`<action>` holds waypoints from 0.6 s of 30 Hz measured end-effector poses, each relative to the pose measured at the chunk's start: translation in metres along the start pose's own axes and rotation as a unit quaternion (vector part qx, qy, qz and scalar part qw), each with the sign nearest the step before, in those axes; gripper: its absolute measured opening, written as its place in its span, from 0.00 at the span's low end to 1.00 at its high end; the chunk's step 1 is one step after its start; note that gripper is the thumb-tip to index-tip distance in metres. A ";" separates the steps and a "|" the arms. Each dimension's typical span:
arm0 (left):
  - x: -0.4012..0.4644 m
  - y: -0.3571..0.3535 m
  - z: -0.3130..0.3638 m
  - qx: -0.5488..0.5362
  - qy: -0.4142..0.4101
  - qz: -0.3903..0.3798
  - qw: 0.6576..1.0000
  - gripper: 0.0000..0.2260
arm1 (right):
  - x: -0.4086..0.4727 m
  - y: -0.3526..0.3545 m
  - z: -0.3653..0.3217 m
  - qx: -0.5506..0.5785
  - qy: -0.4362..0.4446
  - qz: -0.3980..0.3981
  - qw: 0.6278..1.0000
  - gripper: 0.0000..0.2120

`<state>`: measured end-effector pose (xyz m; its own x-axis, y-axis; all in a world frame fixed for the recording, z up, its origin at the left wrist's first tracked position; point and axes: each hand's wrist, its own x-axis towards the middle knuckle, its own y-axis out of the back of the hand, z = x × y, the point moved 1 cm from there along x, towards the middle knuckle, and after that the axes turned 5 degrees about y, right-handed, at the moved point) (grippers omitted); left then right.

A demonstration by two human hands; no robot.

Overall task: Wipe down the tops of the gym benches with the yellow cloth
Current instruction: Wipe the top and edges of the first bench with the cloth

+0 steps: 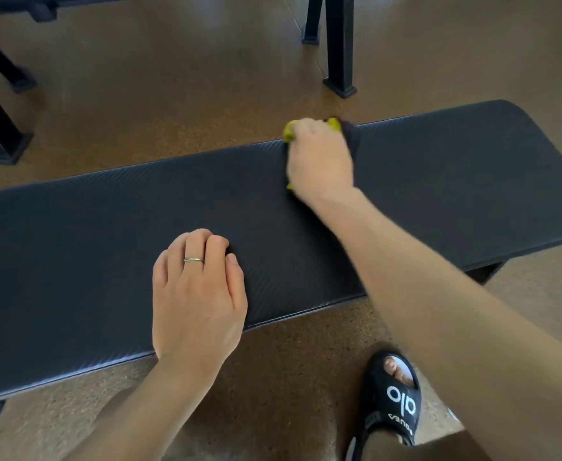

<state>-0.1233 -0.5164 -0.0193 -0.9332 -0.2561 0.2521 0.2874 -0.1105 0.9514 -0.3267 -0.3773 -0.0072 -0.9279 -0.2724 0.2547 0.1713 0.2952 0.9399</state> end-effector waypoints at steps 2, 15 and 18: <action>0.001 0.001 -0.001 0.004 -0.005 0.000 1.000 0.12 | -0.010 -0.025 -0.068 0.018 0.073 -0.040 0.996 0.18; 0.000 0.001 -0.001 -0.016 0.010 -0.035 0.999 0.18 | -0.043 0.031 0.060 0.004 -0.085 -0.008 0.996 0.13; 0.003 0.004 -0.006 -0.054 0.009 -0.028 0.998 0.14 | -0.050 0.006 -0.027 0.013 0.020 0.015 1.000 0.13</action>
<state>-0.1234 -0.5233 -0.0160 -0.9443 -0.2648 0.1956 0.2582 -0.2267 0.9391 -0.2701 -0.3872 -0.0085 -0.9080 -0.2996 0.2929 0.1905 0.3275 0.9255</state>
